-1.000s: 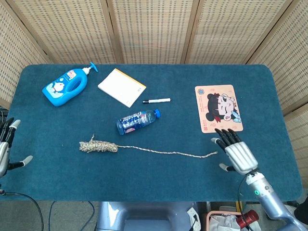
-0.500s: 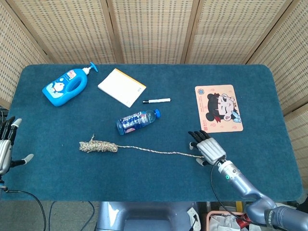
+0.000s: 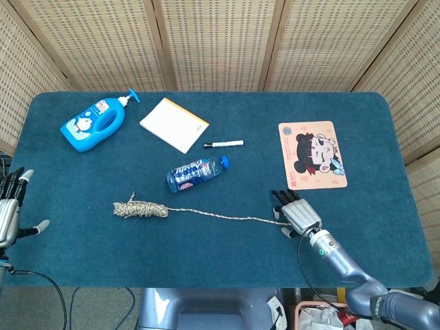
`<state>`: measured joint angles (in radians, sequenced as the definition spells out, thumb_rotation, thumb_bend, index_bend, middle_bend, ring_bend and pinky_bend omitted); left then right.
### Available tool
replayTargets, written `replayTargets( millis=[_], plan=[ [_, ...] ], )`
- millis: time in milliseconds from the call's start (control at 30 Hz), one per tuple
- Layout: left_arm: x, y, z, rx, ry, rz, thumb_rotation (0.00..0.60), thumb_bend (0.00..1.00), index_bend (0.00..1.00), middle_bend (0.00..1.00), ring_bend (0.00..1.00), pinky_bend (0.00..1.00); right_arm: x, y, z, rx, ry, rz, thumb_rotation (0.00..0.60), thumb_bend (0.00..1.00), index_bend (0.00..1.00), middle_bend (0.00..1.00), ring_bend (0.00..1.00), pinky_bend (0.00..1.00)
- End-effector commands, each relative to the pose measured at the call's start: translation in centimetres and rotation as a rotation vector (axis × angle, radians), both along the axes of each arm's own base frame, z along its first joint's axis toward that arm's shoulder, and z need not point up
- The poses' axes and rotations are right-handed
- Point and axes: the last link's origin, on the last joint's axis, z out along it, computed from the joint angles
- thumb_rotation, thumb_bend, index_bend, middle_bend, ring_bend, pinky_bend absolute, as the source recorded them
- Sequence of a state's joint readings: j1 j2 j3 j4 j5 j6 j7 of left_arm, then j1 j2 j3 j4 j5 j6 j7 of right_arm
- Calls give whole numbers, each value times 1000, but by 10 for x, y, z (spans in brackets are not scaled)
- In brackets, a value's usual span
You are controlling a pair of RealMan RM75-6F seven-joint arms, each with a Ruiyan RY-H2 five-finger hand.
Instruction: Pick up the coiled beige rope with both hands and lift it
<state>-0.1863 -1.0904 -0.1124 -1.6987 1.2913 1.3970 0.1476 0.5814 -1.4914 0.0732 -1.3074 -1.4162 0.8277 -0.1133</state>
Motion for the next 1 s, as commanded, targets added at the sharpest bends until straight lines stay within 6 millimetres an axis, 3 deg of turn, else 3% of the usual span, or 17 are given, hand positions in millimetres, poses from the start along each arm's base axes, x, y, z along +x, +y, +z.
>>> replayTargets(
  millis=[33, 633, 1000],
  plan=[
    [1, 0, 0, 1, -1, -2, 600, 0, 0, 0, 0, 0, -3, 0, -3, 5, 4, -7, 600, 328, 452, 0, 0, 0],
    [2, -1, -1, -6, -4, -8, 600, 0, 0, 0, 0, 0, -6, 0, -9, 17, 0, -18, 600, 423, 539, 0, 0, 0],
    [2, -1, -3, -11, 1, -10, 600, 0, 0, 0, 0, 0, -4, 0, -7, 8, -29, -17, 600, 465, 651, 0, 0, 0]
  ],
)
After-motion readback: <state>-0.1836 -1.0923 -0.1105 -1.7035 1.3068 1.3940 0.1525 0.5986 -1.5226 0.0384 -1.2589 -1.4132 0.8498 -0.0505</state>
